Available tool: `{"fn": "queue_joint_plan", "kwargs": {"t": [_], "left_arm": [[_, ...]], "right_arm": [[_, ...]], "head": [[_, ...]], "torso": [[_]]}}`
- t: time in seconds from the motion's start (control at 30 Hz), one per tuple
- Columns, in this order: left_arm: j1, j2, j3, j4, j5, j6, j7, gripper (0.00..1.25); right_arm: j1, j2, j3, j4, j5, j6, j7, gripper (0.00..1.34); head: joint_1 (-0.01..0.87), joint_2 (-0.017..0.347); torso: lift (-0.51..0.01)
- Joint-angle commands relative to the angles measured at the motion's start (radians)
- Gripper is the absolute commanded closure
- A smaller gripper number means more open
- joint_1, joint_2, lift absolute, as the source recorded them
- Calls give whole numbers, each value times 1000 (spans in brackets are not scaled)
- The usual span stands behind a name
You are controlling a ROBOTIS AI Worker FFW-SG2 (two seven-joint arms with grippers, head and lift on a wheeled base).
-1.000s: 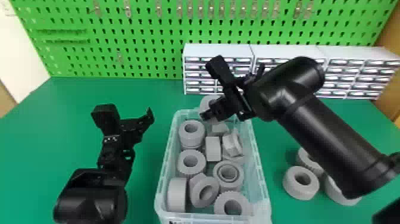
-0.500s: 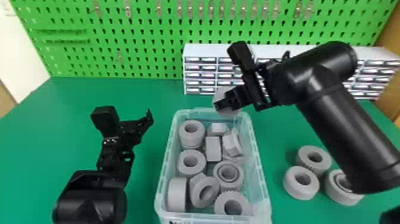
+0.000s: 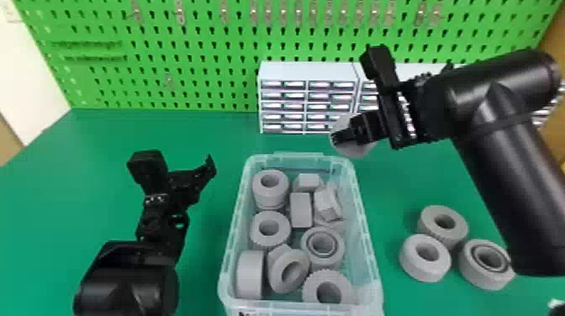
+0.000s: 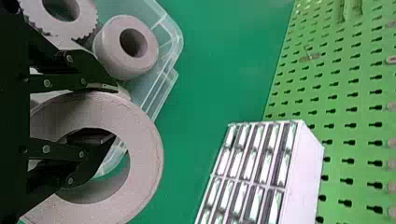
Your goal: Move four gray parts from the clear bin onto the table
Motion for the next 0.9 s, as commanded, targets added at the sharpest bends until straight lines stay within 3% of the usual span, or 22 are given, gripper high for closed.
{"fn": "queue_joint_plan", "kwargs": {"t": [0.0,0.87], "left_arm": [[0,0,2,-1,2,0,0,96],[-3,0,-3,-1,8,-3,0,98]], "right_arm": [[19,-8,-29,-29,38,22,0,1115],[115,-47,-179,-67,158,93,0,1115]], "head": [[693,72],[693,72]], "torso": [[-52],[-52]]}}
